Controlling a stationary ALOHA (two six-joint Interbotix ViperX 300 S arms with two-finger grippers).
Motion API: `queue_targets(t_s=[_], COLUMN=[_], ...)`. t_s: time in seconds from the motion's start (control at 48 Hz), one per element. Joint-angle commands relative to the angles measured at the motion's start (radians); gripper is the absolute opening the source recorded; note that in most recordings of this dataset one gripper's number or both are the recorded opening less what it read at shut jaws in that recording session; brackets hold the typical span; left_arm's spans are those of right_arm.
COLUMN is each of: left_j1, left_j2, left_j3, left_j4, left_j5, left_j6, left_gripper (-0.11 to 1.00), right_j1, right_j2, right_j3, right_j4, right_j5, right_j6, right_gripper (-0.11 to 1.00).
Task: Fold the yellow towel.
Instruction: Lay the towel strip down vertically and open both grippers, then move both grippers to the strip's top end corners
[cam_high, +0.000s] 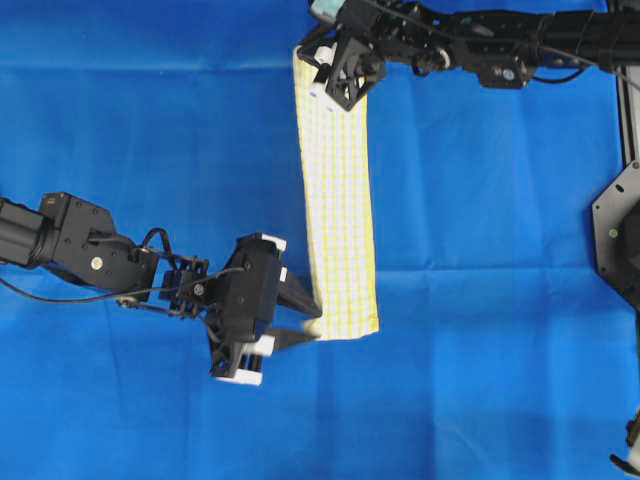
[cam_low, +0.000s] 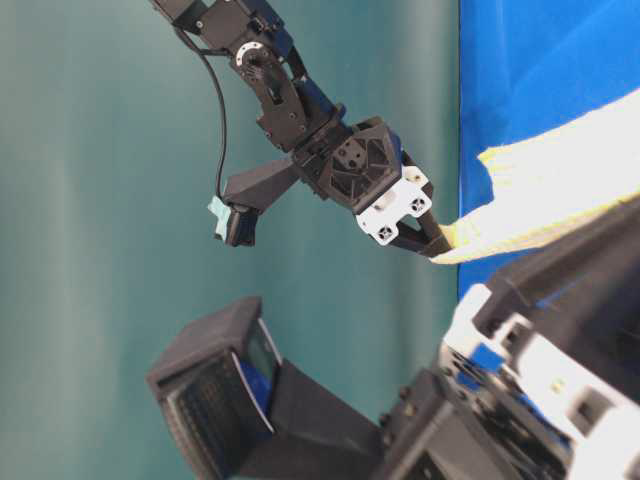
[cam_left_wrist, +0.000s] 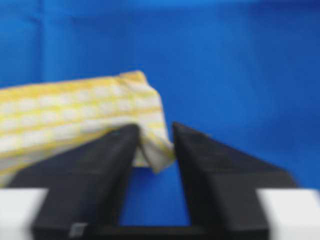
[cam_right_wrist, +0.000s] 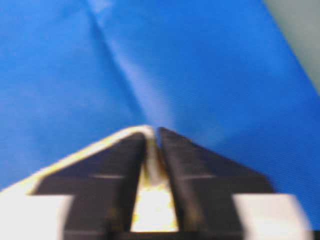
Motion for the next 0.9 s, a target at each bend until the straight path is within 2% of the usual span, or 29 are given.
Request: queue_targets(t_s=[0.0,0.104,0.146,0.187,0.354,0.5,0.875], left_j1=[-0.014,-0.014,-0.012,-0.012,0.005,0.051,0.209], left_j2=[-0.052,-0.097,-0.115,-0.135,-0.213,-0.281,-0.440], left_j3=[-0.011,-0.008,-0.008,-0.009,-0.002,0.031,0.186], left_j4=[0.003,0.003,0.003,0.003,0.005,0.008,0.008], left_j5=[0.034,0.129,0.164,0.192,0.272,0.313,0.290], left_j6=[0.002,0.002,0.003,0.009,0.015,0.017,0.006], left_gripper=[0.39,0.63,0.72,0.75,0.73,0.73,0.73], right_j1=[-0.005,-0.005,-0.006,-0.006,-0.006,-0.006,0.018], right_j2=[-0.021,-0.032,-0.041,-0.054,-0.141,-0.247,-0.557], right_j3=[-0.020,-0.009,-0.002,0.009,0.078,0.161,0.431], right_j4=[0.005,0.002,0.002,0.000,-0.005,-0.005,-0.002], right_j5=[-0.011,-0.011,-0.011,-0.011,-0.012,-0.015,-0.054], right_j6=[0.000,-0.003,-0.008,-0.009,-0.009,-0.009,0.000], right_gripper=[0.36,0.67,0.75,0.74,0.66,0.66,0.66])
